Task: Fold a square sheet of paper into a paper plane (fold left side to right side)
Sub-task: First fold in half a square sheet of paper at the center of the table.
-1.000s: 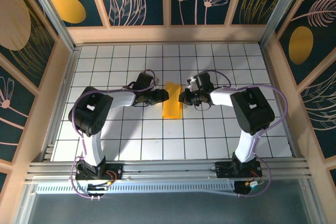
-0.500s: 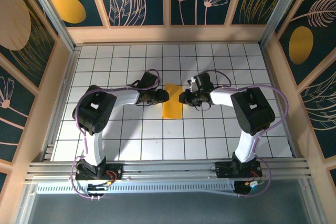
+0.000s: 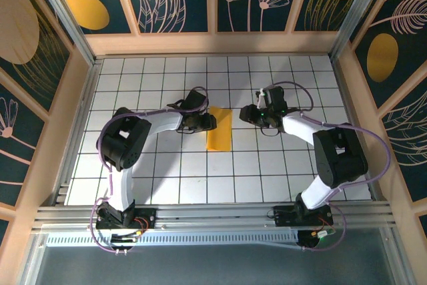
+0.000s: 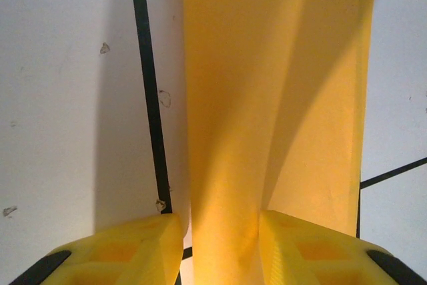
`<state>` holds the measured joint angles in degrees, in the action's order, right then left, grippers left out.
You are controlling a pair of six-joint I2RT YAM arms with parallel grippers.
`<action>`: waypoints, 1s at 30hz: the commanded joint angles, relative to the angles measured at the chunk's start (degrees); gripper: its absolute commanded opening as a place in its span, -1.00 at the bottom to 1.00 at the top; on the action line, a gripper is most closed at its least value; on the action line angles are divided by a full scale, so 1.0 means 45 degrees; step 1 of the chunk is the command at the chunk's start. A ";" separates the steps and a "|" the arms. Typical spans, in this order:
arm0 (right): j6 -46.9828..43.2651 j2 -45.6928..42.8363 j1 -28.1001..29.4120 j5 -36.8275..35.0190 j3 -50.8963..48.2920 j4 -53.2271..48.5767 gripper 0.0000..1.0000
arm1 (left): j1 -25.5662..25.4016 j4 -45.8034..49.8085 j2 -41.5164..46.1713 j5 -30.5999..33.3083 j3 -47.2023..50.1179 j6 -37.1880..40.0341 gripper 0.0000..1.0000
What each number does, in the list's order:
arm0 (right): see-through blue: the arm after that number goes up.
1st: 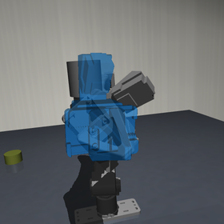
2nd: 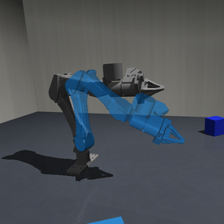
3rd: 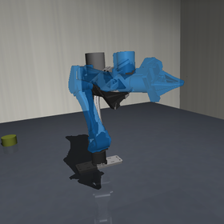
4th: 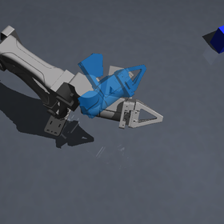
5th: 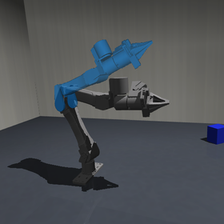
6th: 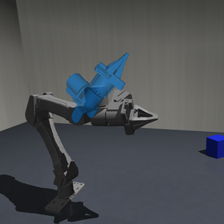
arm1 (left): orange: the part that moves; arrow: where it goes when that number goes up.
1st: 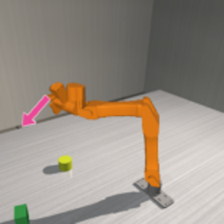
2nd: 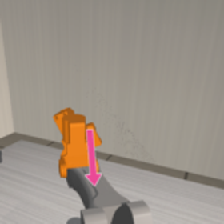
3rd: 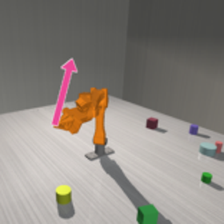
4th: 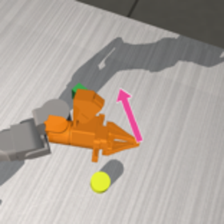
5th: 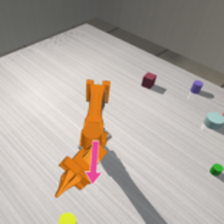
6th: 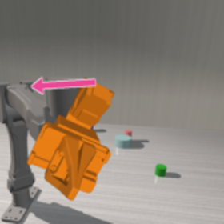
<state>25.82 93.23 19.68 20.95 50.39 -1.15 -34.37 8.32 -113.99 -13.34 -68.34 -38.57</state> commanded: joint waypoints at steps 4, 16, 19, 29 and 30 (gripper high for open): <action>-0.0211 -0.0214 -0.0042 -0.0261 -0.0317 -0.0235 -0.14 | -0.0499 0.0373 -0.1742 0.0429 -0.0063 0.0121 -0.22; -0.0230 -0.0011 -0.0043 0.0101 -0.0339 -0.0136 -0.15 | -0.0643 0.0710 -0.2019 0.0563 -0.0448 0.0497 -0.13; -0.0227 0.0056 -0.0038 0.0256 -0.0344 -0.0115 -0.15 | -0.0682 0.0710 -0.2060 0.0546 -0.0498 0.0522 -0.11; -0.0249 0.0160 -0.0023 0.0413 -0.0341 -0.0118 -0.15 | -0.0670 0.1020 -0.2109 0.0834 -0.0593 0.0840 -0.11; -0.0250 0.0180 -0.0009 0.0423 -0.0339 -0.0113 -0.15 | -0.0668 0.1042 -0.2110 0.0862 -0.0593 0.0869 -0.11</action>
<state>25.78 93.30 19.59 22.04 49.69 -1.56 -35.92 14.17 -115.79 -10.20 -72.77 -36.38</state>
